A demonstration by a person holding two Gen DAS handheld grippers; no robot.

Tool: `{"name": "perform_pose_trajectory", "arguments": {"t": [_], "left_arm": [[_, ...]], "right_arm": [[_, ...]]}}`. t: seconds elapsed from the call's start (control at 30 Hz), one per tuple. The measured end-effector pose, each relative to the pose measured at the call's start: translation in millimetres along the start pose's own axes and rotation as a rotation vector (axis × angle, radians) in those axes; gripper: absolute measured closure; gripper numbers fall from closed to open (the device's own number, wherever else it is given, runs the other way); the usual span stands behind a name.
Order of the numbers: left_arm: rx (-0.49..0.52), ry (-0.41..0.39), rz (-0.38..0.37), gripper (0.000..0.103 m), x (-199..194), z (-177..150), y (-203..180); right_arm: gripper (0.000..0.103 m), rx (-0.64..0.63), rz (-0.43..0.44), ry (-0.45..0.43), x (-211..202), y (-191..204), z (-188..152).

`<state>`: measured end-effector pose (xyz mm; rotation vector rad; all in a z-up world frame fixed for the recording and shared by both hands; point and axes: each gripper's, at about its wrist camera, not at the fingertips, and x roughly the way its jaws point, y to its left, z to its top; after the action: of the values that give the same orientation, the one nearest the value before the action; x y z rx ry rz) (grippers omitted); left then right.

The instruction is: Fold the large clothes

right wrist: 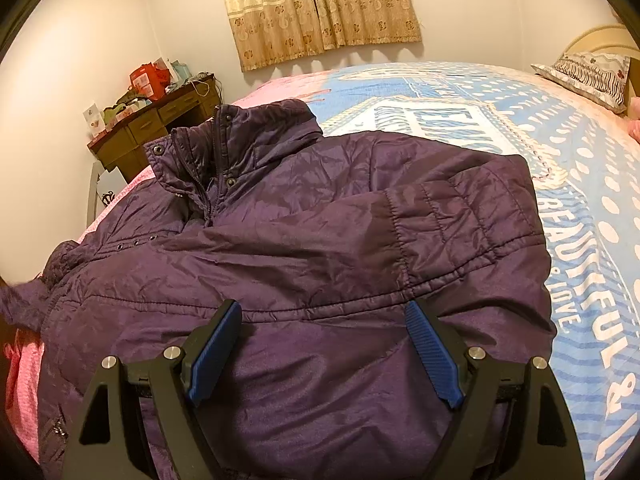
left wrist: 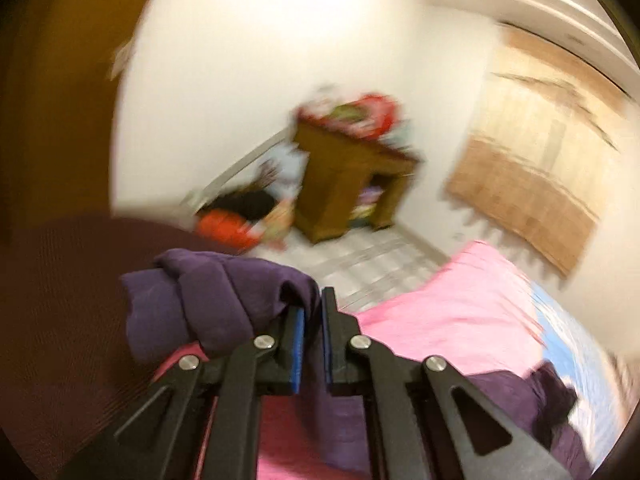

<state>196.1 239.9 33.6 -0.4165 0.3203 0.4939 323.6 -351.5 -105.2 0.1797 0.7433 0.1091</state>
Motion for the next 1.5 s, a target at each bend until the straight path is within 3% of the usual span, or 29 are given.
{"name": "perform_pose_trajectory", "arguments": {"t": [0.13,0.27,0.33,0.43,0.53,0.63,0.7,0.77,0.83,0.9,1.0,1.1,1.2,1.37,1.5], "left_arm": [[0.208,-0.053,-0.202,0.096,-32,-8,-100],[0.381,0.004,-0.431,0.096,-54,-57,-203],[0.457,0.03,-0.489,0.096,-59,-88,-241],[0.545,0.132,-0.585,0.096,-58,-142,-287],[0.651,0.188,-0.61,0.096,-54,-185,-315],[0.72,0.229,-0.658,0.094,-75,-216,-320],[0.77,0.269,-0.69,0.07,-86,-225,-309],[0.75,0.29,-0.679,0.043,-92,-219,-283],[0.691,0.297,-0.691,0.03,-95,-209,-262],[0.63,0.285,-0.659,0.028,-95,-201,-238],[0.56,0.245,-0.536,0.028,-84,-187,-192],[0.421,0.259,-0.415,0.028,-56,-173,-155],[0.358,0.296,-0.325,0.028,-28,-177,-139],[0.345,0.328,-0.298,0.025,-17,-198,-133],[0.278,0.345,-0.33,0.022,-16,-197,-119]], "right_arm": [[0.018,0.003,0.003,-0.002,0,0,0],[0.018,0.011,0.011,-0.006,0,-2,-1],[0.018,0.015,0.015,-0.008,0,-3,-1],[0.018,0.023,0.02,-0.012,-1,-4,-1],[0.018,0.032,0.032,-0.015,-2,-6,-1],[0.018,0.041,0.038,-0.018,-2,-9,-2],[0.018,0.049,0.047,-0.021,-2,-11,-2],[0.018,0.061,0.057,-0.022,-2,-13,-2],[0.018,0.066,0.063,-0.024,-3,-14,-2],[0.018,0.062,0.057,-0.021,-3,-15,-2],[0.018,0.07,0.056,-0.019,-5,-15,-3],[0.018,0.102,0.067,-0.01,-10,-15,1],[0.018,0.15,0.198,-0.039,-24,-10,19],[0.018,0.097,0.255,-0.003,-7,19,65],[0.018,0.04,0.182,0.101,50,36,80]]}}
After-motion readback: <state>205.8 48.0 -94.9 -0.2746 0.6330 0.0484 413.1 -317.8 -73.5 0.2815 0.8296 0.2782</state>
